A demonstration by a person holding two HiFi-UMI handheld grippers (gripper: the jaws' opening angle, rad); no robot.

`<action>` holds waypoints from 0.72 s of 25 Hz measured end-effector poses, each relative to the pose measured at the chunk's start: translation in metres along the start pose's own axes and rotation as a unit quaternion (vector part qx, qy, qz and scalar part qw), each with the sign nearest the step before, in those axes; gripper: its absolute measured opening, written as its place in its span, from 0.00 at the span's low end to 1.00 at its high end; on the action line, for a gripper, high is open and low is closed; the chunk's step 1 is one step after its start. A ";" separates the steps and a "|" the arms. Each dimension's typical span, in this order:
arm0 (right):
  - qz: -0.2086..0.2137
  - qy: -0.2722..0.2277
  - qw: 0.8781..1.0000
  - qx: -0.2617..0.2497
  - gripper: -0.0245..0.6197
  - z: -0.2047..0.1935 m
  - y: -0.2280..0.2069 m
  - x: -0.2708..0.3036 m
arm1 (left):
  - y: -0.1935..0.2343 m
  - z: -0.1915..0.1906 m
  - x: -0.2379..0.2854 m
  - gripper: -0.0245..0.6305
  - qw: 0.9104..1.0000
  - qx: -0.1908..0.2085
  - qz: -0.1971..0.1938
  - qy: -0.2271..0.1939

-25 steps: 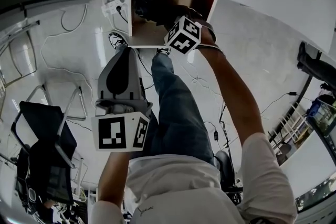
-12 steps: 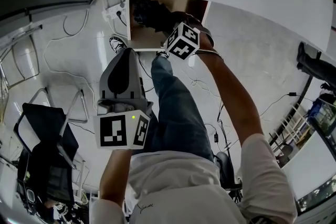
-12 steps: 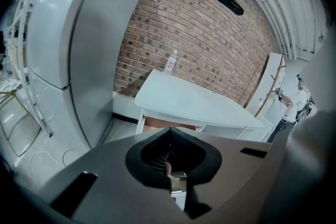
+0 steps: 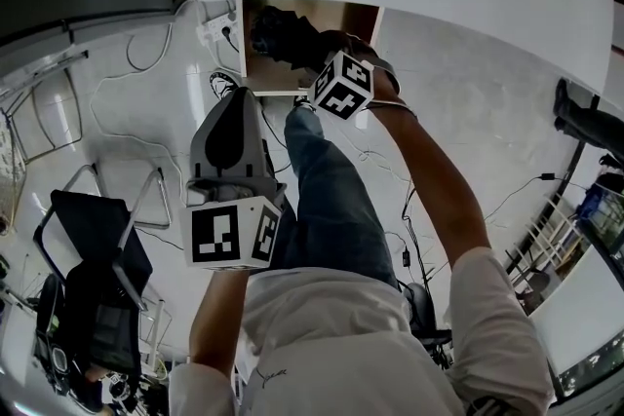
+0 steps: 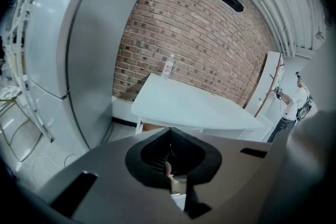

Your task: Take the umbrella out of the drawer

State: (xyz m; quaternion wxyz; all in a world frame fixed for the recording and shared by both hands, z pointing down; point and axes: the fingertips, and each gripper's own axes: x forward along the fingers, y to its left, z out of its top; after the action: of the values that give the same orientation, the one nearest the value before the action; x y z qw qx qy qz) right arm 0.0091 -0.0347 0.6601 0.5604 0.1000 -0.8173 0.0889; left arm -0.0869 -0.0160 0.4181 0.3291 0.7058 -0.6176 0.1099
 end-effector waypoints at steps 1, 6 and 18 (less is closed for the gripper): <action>0.001 -0.001 1.000 -0.001 0.42 0.001 0.001 -0.005 | -0.001 0.001 -0.002 0.06 1.000 0.002 0.000 0.001; 0.007 -0.009 1.000 0.003 0.42 0.006 0.007 -0.022 | -0.005 0.004 -0.010 0.06 1.000 0.017 -0.001 0.005; 0.006 -0.025 0.999 0.031 0.42 0.010 0.020 -0.061 | -0.017 0.023 -0.024 0.06 0.999 0.045 -0.001 -0.007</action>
State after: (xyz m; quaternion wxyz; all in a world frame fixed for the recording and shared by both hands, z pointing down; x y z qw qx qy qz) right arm 0.0166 -0.0143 0.5993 0.5359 0.1145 -0.8286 0.1149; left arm -0.0821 -0.0101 0.3816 0.2927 0.7212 -0.6136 0.1328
